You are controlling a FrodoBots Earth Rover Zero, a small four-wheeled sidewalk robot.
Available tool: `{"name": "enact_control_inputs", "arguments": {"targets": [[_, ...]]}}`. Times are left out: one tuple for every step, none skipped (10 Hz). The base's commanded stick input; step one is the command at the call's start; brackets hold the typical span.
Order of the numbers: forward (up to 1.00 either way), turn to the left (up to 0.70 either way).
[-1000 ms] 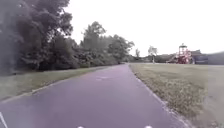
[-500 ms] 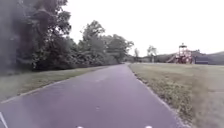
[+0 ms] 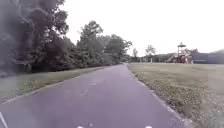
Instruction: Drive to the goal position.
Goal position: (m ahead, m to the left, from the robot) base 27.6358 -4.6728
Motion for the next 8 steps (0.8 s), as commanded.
{"name": "enact_control_inputs", "arguments": {"targets": [[0.70,-0.04],[0.70,-0.04],[0.70,-0.01],[0.70,0.00],[0.70,0.00],[0.70,0.00],[0.70,0.00],[0.70,0.00]]}}
